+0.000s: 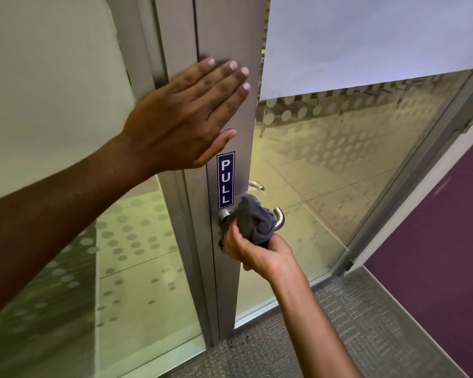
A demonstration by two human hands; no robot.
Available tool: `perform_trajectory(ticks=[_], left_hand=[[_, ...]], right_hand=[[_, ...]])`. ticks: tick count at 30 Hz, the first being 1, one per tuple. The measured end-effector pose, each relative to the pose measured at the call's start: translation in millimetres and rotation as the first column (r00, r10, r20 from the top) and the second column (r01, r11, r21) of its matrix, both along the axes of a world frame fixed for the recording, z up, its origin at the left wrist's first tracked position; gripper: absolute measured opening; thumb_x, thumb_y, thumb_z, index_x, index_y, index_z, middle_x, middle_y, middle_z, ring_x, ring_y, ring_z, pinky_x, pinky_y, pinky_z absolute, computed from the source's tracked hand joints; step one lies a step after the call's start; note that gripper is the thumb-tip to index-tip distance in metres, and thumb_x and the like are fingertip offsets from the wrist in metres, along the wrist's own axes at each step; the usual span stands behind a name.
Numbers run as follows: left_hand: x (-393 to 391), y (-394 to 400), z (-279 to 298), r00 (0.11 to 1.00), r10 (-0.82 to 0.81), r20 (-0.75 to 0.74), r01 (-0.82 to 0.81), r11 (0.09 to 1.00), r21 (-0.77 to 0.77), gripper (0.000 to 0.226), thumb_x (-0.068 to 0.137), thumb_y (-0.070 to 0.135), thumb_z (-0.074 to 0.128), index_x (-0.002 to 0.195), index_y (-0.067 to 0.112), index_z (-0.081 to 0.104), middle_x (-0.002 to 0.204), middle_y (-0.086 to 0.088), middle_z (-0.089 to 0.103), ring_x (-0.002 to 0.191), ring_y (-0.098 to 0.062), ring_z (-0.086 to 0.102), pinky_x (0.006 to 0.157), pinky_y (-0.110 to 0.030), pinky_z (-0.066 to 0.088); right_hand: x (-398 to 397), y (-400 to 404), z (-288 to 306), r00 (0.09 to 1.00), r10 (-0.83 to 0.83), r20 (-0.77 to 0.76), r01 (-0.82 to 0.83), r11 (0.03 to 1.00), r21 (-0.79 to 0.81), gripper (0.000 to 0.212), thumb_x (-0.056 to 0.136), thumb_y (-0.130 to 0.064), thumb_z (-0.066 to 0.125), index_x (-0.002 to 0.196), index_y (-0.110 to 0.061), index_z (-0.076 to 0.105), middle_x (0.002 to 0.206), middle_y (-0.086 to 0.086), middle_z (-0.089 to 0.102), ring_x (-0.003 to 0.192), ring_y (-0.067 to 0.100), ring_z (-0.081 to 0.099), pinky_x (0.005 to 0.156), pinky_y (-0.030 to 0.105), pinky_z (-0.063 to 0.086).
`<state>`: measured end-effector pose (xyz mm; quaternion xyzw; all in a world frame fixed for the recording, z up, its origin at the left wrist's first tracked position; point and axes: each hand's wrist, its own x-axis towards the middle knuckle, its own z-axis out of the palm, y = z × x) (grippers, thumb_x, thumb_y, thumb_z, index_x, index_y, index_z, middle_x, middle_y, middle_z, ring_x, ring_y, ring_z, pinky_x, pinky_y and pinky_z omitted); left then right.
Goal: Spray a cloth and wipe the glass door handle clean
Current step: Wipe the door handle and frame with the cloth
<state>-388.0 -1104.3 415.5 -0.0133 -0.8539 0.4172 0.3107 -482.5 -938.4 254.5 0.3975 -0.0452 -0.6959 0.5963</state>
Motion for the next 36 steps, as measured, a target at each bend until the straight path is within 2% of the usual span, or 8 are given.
perform_trajectory(ticks=[4, 7, 12, 16, 19, 23, 28, 36], left_hand=[[0, 0, 0, 1.000, 0.020, 0.008, -0.020, 1.000, -0.005, 0.063, 0.105, 0.040, 0.018, 0.151, -0.003, 0.023, 0.156, -0.026, 0.028, 0.147, -0.037, 0.027, 0.123, -0.048, 0.022], [0, 0, 1, 0.999, 0.036, 0.015, -0.036, 0.999, -0.008, 0.063, 0.105, 0.040, 0.016, 0.150, -0.003, 0.023, 0.155, -0.027, 0.029, 0.146, -0.037, 0.029, 0.122, -0.048, 0.023], [0, 1, 0, 0.999, 0.044, 0.020, -0.044, 0.999, 0.000, 0.064, 0.105, 0.040, 0.015, 0.150, -0.003, 0.023, 0.156, -0.026, 0.028, 0.146, -0.037, 0.028, 0.123, -0.049, 0.022], [0, 0, -1, 1.000, 0.028, 0.000, -0.028, 1.000, -0.013, 0.063, 0.105, 0.040, 0.017, 0.150, -0.004, 0.025, 0.155, -0.026, 0.030, 0.146, -0.037, 0.029, 0.122, -0.049, 0.024], [0, -1, -1, 1.000, 0.028, -0.008, -0.028, 0.999, -0.030, 0.063, 0.105, 0.040, 0.020, 0.149, -0.004, 0.026, 0.154, -0.026, 0.031, 0.145, -0.037, 0.030, 0.121, -0.048, 0.025], [0, 1, -1, 0.999, 0.045, 0.003, -0.045, 0.999, -0.029, 0.063, 0.105, 0.040, 0.021, 0.150, -0.003, 0.026, 0.155, -0.026, 0.031, 0.146, -0.037, 0.029, 0.121, -0.048, 0.026], [0, -1, -1, 0.998, 0.061, 0.012, -0.060, 0.997, -0.038, 0.063, 0.105, 0.039, 0.021, 0.150, -0.004, 0.025, 0.155, -0.027, 0.030, 0.146, -0.037, 0.029, 0.121, -0.048, 0.026], [0, -4, -2, 0.998, 0.069, 0.010, -0.069, 0.997, -0.043, 0.063, 0.104, 0.039, 0.023, 0.151, -0.003, 0.023, 0.155, -0.027, 0.029, 0.146, -0.038, 0.029, 0.121, -0.049, 0.025]], right_hand=[[-10, 18, 0, 0.997, -0.064, 0.041, 0.067, 0.994, -0.085, 0.057, 0.087, 0.000, 0.063, 0.136, 0.002, 0.035, 0.128, 0.031, 0.041, 0.099, 0.048, 0.054, 0.091, 0.044, 0.055], [-32, 35, 21, 0.933, -0.206, -0.295, 0.166, 0.974, -0.154, 0.040, 0.089, -0.003, 0.057, 0.129, 0.001, 0.054, 0.128, 0.027, 0.053, 0.112, 0.039, 0.057, 0.074, 0.052, 0.060], [-101, 74, 64, 0.440, -0.343, -0.830, 0.434, 0.890, -0.138, 0.025, 0.097, -0.018, 0.050, 0.102, -0.004, 0.071, 0.108, 0.016, 0.074, 0.104, 0.028, 0.069, 0.080, 0.041, 0.060], [-96, 83, 36, -0.044, -0.001, -0.999, 0.534, 0.845, -0.024, 0.039, 0.098, -0.023, 0.056, 0.136, -0.016, 0.052, 0.134, 0.010, 0.062, 0.121, 0.023, 0.062, 0.097, 0.043, 0.053], [-64, 71, 8, -0.406, 0.358, -0.841, 0.568, 0.820, 0.074, 0.051, 0.083, -0.015, 0.075, 0.129, -0.018, 0.055, 0.128, 0.012, 0.064, 0.112, 0.024, 0.066, 0.091, 0.042, 0.057], [-36, 40, -12, -0.879, 0.467, -0.094, 0.456, 0.882, 0.121, 0.071, 0.072, -0.025, 0.084, 0.132, -0.041, 0.049, 0.136, -0.007, 0.046, 0.112, 0.012, 0.054, 0.091, 0.019, 0.048], [-8, -3, -13, -0.882, 0.342, 0.324, 0.436, 0.854, 0.284, 0.079, 0.071, -0.032, 0.082, 0.135, -0.040, 0.037, 0.139, 0.000, 0.040, 0.108, 0.026, 0.051, 0.084, 0.037, 0.055], [-7, -10, -20, -0.826, 0.247, 0.506, 0.459, 0.817, 0.349, 0.079, 0.070, -0.028, 0.081, 0.138, -0.024, 0.040, 0.131, 0.009, 0.040, 0.105, 0.031, 0.044, 0.084, 0.039, 0.046]])
